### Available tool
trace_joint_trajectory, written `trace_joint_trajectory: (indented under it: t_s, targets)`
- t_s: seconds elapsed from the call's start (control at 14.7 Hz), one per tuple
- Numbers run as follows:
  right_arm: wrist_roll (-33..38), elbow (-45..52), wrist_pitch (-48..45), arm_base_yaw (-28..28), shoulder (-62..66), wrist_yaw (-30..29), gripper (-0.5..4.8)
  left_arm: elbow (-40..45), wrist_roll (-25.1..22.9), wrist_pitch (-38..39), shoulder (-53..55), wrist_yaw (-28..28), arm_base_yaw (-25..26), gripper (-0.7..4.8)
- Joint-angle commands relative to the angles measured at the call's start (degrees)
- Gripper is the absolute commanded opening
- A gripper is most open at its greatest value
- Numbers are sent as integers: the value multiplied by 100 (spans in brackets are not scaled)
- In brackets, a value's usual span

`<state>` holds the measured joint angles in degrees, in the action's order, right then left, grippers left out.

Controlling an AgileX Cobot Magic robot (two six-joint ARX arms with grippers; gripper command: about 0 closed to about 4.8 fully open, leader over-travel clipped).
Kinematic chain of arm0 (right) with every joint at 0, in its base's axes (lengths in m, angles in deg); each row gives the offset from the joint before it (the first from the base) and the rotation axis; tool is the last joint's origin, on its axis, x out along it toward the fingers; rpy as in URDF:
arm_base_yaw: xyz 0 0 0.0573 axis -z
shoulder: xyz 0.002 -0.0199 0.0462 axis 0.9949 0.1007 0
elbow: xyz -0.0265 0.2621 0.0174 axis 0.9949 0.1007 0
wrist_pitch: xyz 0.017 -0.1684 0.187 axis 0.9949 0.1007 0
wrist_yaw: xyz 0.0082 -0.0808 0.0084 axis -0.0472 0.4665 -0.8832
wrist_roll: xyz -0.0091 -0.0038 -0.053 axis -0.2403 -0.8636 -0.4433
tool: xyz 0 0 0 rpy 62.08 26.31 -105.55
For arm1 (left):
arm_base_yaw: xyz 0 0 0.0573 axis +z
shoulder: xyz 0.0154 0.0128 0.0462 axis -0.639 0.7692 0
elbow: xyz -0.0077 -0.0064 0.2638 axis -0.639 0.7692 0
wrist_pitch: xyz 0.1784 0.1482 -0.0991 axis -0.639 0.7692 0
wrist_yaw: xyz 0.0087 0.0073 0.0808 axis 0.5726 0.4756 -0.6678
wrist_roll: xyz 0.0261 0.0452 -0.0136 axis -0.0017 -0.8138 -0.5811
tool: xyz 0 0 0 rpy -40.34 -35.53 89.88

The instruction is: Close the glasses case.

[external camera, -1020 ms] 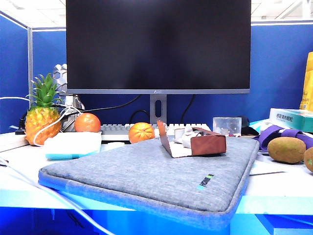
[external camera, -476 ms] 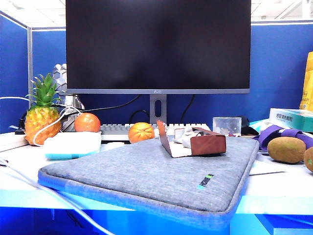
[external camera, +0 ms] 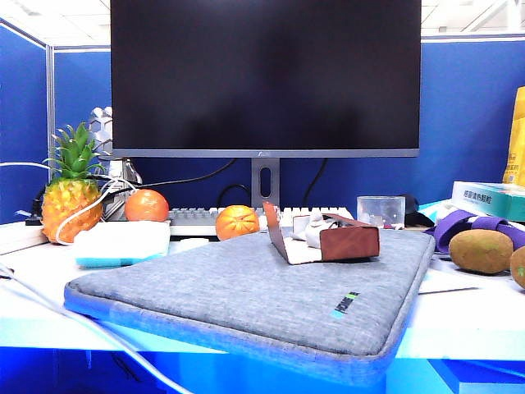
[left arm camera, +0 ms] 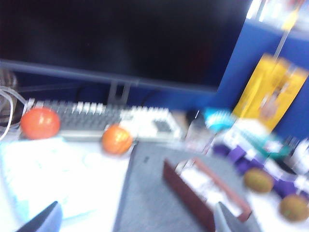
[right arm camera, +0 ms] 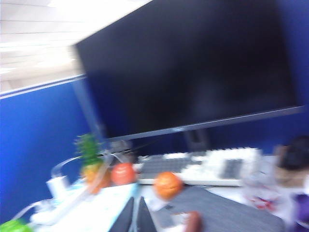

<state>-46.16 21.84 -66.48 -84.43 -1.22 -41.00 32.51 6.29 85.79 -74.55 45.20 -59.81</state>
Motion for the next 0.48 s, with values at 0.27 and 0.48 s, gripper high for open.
trace_joint_trajectory:
  t_s: [0.27,0.48]
  targets:
    - [-68,-739,57,-4,1862,-713,-2,-1740,-726,219,2942,555,2,416]
    - [-643,-1263,660,-4,3058,-1016,-1,-2127,-739,173,4190,909,0,416]
